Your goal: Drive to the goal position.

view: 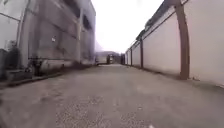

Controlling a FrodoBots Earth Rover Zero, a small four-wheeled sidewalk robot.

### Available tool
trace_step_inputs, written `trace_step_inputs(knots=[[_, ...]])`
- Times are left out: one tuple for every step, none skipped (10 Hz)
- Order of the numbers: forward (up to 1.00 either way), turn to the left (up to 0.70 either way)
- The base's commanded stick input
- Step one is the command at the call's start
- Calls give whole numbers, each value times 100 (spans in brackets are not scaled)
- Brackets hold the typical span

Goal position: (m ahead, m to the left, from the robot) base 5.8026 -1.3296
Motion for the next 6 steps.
trace_step_inputs(knots=[[70,0],[70,13],[70,13],[70,13],[70,13],[70,12]])
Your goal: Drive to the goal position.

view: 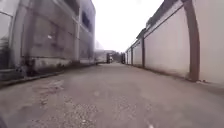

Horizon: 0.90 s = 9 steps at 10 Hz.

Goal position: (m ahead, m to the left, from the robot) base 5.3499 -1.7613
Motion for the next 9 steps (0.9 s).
trace_step_inputs(knots=[[70,12],[70,12],[70,5],[70,0],[70,0],[70,-21],[70,7],[70,10],[70,-5]])
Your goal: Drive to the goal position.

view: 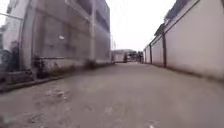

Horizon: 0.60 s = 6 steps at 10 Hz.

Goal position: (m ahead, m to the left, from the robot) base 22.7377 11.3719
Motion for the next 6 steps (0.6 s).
trace_step_inputs(knots=[[70,-34],[70,-13],[70,3],[70,10],[70,-33],[70,-34]])
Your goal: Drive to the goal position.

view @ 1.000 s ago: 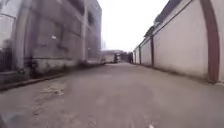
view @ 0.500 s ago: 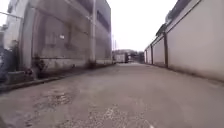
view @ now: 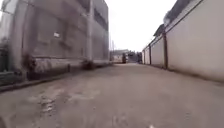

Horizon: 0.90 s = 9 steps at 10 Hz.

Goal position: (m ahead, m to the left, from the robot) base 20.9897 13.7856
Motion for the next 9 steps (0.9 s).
trace_step_inputs(knots=[[70,-25],[70,-10],[70,9],[70,9],[70,8],[70,8],[70,8],[70,8],[70,9]])
